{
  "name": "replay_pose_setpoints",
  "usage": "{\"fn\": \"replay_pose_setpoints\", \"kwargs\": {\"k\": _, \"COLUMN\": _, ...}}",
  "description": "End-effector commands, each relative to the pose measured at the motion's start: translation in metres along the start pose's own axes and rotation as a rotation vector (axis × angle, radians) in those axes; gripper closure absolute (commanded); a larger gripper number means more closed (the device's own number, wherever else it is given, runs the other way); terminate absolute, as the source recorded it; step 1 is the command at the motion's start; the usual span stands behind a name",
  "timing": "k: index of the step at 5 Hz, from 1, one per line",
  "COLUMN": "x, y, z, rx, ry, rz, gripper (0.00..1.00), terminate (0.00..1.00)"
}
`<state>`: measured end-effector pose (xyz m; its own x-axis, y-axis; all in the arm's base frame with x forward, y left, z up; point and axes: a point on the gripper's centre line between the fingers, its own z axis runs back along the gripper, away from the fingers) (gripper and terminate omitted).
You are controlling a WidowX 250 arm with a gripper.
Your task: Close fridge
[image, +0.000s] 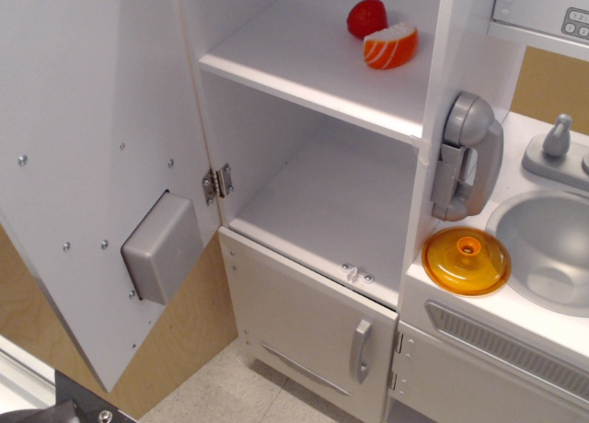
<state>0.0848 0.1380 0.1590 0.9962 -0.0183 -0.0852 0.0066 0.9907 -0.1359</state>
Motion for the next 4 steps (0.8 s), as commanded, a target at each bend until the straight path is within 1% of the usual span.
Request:
{"fn": "replay_pose_setpoints", "kwargs": {"k": 1, "x": 0.004, "y": 0.034, "z": 0.014, "rx": 0.057, "ry": -0.057, "rz": -0.011, "gripper": 0.0, "terminate": 0.0}}
{"fn": "replay_pose_setpoints", "kwargs": {"k": 2, "x": 0.009, "y": 0.043, "z": 0.015, "rx": 0.074, "ry": -0.06, "rz": -0.013, "gripper": 0.0, "terminate": 0.0}}
{"fn": "replay_pose_setpoints", "kwargs": {"k": 4, "x": 0.032, "y": 0.06, "z": 0.012, "rx": 0.133, "ry": -0.086, "rz": 0.055, "gripper": 0.0, "terminate": 0.0}}
